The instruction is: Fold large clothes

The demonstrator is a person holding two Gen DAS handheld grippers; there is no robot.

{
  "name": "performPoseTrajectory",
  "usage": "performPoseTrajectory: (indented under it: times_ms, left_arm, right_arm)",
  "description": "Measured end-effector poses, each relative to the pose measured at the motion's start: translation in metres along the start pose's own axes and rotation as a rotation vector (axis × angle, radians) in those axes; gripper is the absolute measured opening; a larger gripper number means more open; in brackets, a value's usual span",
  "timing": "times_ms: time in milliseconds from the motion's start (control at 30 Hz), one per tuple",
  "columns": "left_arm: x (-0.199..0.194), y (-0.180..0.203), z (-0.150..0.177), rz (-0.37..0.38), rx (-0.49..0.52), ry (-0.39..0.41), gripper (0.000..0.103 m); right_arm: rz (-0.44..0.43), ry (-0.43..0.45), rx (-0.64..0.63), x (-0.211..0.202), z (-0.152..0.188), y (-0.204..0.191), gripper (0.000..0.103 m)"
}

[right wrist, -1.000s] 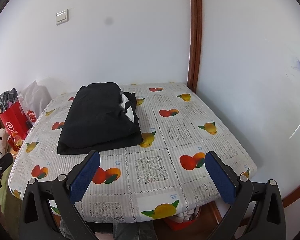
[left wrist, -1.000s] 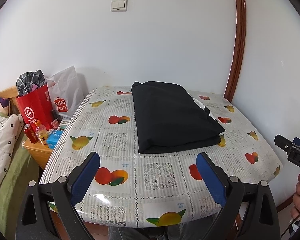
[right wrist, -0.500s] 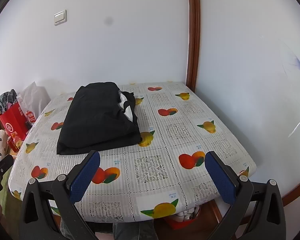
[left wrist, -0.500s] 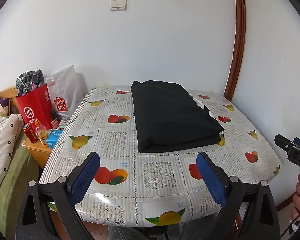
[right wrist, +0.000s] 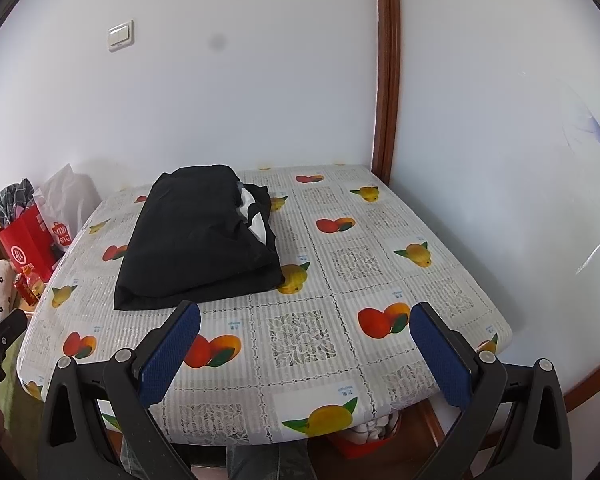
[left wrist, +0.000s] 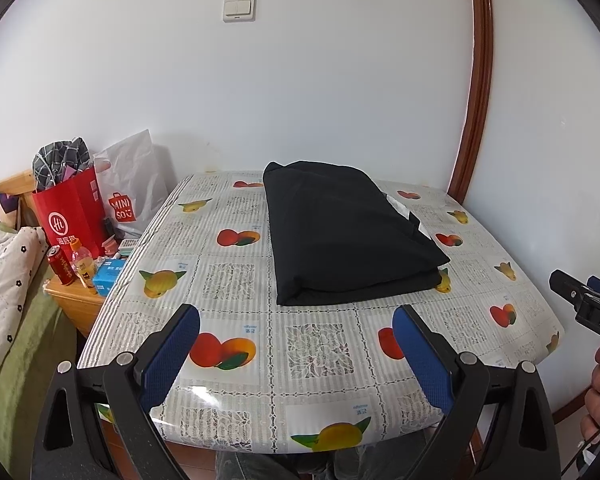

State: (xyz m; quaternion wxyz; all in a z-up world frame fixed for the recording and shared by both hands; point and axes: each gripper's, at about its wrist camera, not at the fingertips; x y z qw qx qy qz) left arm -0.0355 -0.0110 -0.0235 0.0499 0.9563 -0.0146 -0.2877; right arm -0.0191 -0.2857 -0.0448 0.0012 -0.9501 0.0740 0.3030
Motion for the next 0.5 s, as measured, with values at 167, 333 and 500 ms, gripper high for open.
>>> performPoseTrajectory:
  times_ms: [167, 333, 500]
  left_arm:
    - [0.001, -0.002, 0.000, -0.002, -0.004, -0.002, 0.097]
    - [0.003, -0.003, -0.002, -0.001, -0.008, -0.004, 0.097]
    - [0.012, -0.005, -0.005, -0.005, -0.009, -0.013, 0.098]
  right_arm:
    - [-0.004, 0.001, -0.004, 0.000, 0.000, -0.002, 0.102]
    - [-0.005, 0.005, -0.010, -0.001, -0.001, -0.004, 0.103]
    - [-0.015, 0.002, -0.015, 0.003, -0.004, -0.006, 0.103]
Point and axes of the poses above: each gripper's, at about its wrist camera, not at the fingertips, and x roughly the way its jaws point, y to its right, z to its underside, and after that the axes turned 5 degrees about -x, right-handed
